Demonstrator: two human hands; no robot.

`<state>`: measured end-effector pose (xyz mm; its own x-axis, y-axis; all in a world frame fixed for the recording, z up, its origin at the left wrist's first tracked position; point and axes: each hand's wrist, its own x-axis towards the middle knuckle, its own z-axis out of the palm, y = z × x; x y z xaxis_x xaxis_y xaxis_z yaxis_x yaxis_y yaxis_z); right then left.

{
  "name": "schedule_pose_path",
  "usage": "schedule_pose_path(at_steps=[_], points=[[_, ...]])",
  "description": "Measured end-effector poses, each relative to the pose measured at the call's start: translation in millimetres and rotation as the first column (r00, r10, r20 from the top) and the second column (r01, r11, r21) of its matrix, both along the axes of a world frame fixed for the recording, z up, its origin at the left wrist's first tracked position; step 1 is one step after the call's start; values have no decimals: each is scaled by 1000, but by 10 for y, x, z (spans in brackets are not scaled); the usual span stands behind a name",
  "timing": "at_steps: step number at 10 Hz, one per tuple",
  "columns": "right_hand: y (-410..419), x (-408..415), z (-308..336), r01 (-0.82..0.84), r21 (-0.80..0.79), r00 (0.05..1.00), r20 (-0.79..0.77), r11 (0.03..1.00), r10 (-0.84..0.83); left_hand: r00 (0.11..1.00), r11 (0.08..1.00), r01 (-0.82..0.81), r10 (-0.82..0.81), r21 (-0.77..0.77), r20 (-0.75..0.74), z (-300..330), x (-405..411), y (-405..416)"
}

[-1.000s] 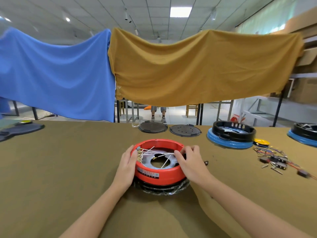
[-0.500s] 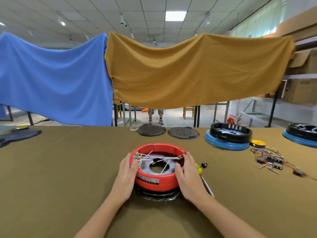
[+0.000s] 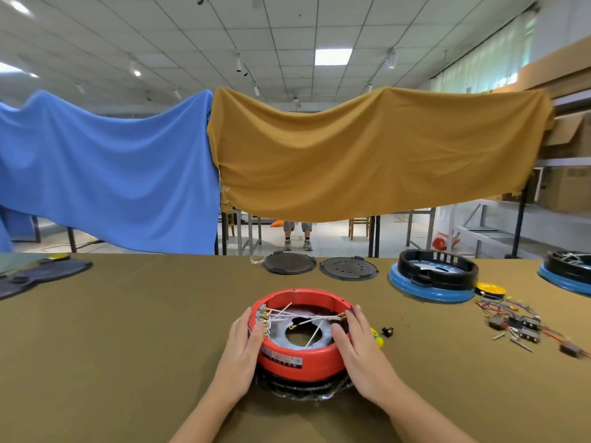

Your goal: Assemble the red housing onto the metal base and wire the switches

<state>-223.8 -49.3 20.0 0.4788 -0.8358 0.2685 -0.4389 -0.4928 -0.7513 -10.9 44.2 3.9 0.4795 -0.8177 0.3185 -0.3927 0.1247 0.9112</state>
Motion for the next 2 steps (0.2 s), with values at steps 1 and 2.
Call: schedule_pose_path(at_steps=[1, 2], points=[[65, -126, 82, -32, 105, 999, 18, 994, 30, 1000, 1000, 16, -16, 3, -22, -7, 23, -15], [109, -348, 223, -58, 288, 967, 254, 956, -18, 998, 1000, 19, -19, 2, -53, -46, 52, -68]])
